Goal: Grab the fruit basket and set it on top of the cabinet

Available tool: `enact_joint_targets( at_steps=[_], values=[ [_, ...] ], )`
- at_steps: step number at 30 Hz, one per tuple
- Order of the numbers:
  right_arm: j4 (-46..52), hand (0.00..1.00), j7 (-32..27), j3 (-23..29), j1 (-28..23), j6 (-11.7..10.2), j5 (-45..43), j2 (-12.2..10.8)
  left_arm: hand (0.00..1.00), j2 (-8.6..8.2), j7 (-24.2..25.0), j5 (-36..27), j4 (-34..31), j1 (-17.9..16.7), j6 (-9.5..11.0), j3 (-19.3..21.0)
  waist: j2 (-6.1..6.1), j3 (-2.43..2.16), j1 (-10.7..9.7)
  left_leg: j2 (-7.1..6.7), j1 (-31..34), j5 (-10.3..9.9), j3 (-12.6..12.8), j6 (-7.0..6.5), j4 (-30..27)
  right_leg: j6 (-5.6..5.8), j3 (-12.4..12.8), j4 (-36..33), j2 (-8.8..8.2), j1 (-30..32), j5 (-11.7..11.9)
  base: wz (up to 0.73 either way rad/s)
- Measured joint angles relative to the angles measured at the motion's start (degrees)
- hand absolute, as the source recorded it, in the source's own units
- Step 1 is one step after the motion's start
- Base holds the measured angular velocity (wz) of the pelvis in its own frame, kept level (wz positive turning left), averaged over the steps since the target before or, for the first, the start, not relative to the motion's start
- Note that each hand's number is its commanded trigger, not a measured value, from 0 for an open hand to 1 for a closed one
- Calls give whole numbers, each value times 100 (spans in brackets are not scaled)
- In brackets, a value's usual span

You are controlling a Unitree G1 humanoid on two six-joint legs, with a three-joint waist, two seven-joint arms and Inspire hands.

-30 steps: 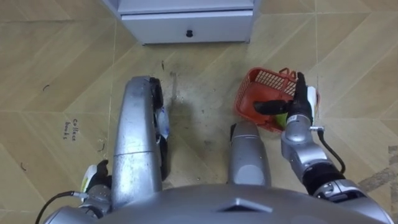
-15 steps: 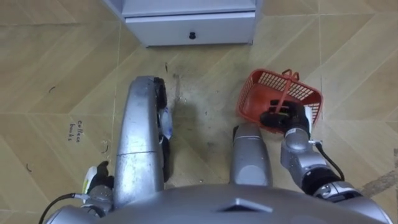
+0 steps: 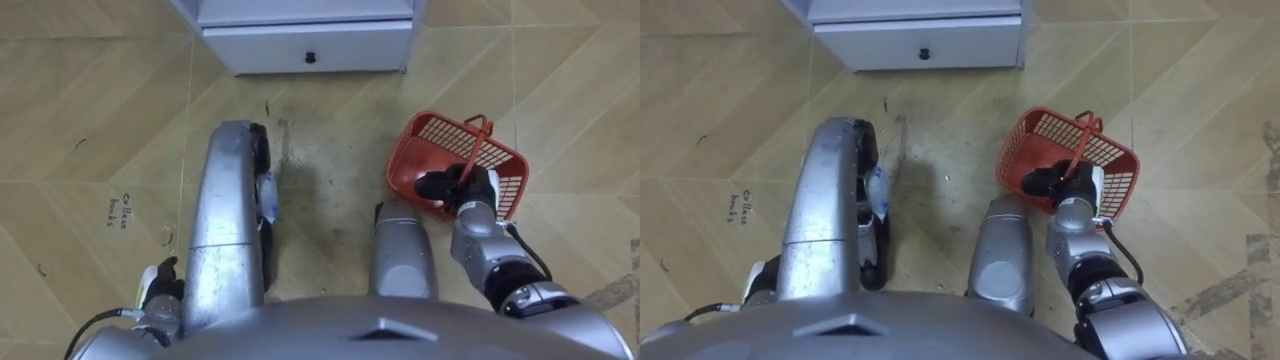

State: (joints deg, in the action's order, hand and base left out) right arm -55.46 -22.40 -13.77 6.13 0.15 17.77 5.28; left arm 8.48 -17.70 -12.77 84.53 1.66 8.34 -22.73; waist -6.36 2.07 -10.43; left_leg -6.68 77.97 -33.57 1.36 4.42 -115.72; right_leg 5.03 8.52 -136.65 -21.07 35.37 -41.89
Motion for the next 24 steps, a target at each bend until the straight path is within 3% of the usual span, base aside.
enact_joint_targets(
  at_steps=[10, 18, 19, 20, 21, 22, 23, 24],
  values=[
    [1, 100, 138, 38, 65, 1, -3, -43, 0, 27, 105, -4, -19, 102, 49, 0, -28, 13, 5, -11, 44, 0, -19, 0, -47, 0, -64, 0, 15, -27, 0, 2],
    [96, 100, 320, 25, 378, 22, -21, -23, 0, 79, 221, 18, -137, 352, 72, 17, -122, 45, 282, -27, 41, -1, -103, -2, -207, 0, -58, 59, 39, -131, 0, -3],
    [84, 100, 394, -19, 428, 31, -30, -15, 0, 75, 250, 87, -145, 377, 78, 90, -129, 44, 313, -33, 1, 15, -67, -33, -250, 1, -84, 130, 56, -263, 0, 0],
    [100, 100, 435, -13, 491, 90, -23, -10, 0, 64, 285, 116, -153, 393, 87, 191, -167, 74, 338, -89, 72, 4, -7, -176, -291, 17, -132, 208, 42, -378, 8, 14],
    [165, 100, 432, -5, 499, 117, -22, 12, 0, 43, 327, 124, -166, 449, 92, 231, -138, 73, 347, -138, 139, -88, 90, -302, -162, 23, -180, 257, 4, -424, 9, 31],
    [288, 100, 425, 0, 515, 125, -29, 153, 0, 33, 407, 120, -197, 542, 117, 236, -32, 57, 412, -147, 321, -222, 377, -506, 278, 75, -266, 368, -27, -476, -12, 20],
    [322, 100, 425, 100, 616, 151, -80, 227, 0, 74, 442, 116, -217, 607, 125, 249, -16, 31, 558, -75, 338, -300, 441, -536, 497, 149, -206, 508, 20, -451, -55, 8],
    [327, 100, 424, 176, 685, 170, -90, 203, 0, 79, 432, 116, -219, 639, 99, 263, -13, 23, 594, -67, 317, -327, 436, -586, 527, 154, -192, 623, 59, -455, -57, -13]
  ],
)
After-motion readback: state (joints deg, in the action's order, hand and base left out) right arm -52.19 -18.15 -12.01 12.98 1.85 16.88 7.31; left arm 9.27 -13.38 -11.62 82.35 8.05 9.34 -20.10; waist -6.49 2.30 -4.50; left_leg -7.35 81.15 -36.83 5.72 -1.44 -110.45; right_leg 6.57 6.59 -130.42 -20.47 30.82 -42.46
